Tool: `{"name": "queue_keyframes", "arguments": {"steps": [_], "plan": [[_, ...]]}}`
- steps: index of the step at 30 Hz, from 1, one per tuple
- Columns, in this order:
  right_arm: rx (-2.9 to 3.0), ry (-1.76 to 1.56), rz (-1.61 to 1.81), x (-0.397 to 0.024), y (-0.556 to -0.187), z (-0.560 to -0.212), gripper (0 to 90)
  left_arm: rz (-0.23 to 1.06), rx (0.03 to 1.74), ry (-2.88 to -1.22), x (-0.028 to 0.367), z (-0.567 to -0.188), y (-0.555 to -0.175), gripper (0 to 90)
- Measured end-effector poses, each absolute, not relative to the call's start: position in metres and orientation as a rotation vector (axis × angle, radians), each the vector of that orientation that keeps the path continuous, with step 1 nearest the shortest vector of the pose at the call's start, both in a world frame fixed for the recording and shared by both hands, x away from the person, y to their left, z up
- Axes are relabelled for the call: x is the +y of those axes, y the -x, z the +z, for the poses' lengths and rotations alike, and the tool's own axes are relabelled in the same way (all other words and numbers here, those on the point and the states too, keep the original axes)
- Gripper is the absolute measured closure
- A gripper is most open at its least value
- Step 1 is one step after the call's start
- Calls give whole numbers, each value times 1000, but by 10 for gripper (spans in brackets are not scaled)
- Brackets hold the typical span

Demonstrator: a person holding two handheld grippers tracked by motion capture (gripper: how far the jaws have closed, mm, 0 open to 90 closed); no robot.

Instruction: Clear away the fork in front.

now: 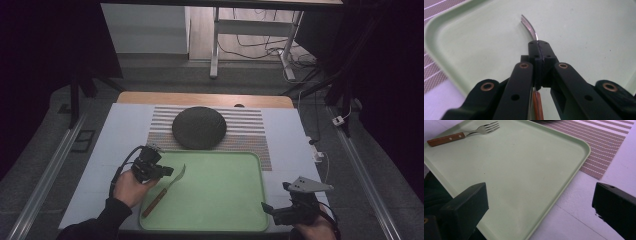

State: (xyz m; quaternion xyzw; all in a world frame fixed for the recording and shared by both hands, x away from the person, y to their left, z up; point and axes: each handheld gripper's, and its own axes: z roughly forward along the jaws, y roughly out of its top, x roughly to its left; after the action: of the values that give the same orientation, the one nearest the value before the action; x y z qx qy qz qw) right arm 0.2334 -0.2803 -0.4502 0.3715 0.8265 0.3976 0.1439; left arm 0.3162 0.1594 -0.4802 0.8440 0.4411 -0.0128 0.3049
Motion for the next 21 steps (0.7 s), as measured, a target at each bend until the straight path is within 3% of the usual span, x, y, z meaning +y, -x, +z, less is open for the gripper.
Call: {"name": "queue_keyframes", "arguments": {"steps": [21], "plan": [[2409, -1092, 1121, -279, -236, -452, 6, -22, 1231, -2262, 154, -509, -340, 890]]}}
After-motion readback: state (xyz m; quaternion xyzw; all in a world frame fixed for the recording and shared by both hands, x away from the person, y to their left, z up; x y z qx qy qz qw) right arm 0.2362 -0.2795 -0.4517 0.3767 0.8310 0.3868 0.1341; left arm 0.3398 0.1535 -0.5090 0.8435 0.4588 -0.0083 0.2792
